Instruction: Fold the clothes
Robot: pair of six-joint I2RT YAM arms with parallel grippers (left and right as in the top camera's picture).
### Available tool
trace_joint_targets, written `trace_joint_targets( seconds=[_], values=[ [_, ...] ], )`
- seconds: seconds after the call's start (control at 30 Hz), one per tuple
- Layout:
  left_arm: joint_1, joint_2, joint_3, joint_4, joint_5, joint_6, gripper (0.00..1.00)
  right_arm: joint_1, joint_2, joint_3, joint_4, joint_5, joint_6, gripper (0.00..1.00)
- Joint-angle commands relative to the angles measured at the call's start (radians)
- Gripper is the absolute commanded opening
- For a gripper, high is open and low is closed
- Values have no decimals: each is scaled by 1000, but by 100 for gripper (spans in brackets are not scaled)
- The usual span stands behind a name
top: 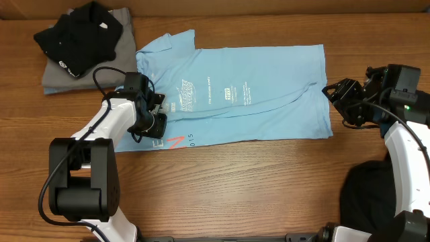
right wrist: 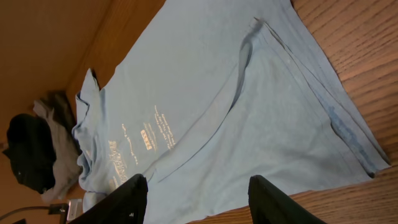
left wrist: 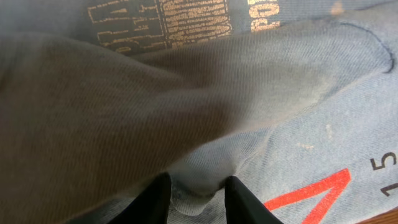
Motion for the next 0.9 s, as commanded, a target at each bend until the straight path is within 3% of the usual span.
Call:
trace_joint_targets(
  seconds=[0.0, 0.07, 0.1, 0.57, 0.87],
  values=[
    [3, 3, 0, 4, 12, -1, 26, 0, -12, 18, 3, 5, -29, 56],
    [3, 3, 0, 0, 12, -1, 8, 0, -12, 18, 0, 5, -31, 56],
    [3, 2, 2, -5, 13, -2, 4, 0, -12, 18, 0, 5, -31, 56],
    [3, -3, 160, -135, 5, -19, 4, -1, -12, 18, -3, 5, -31, 56],
    [-9, -4, 171, -230, 47, -57, 4, 0, -12, 18, -3, 11, -31, 57]
  ],
)
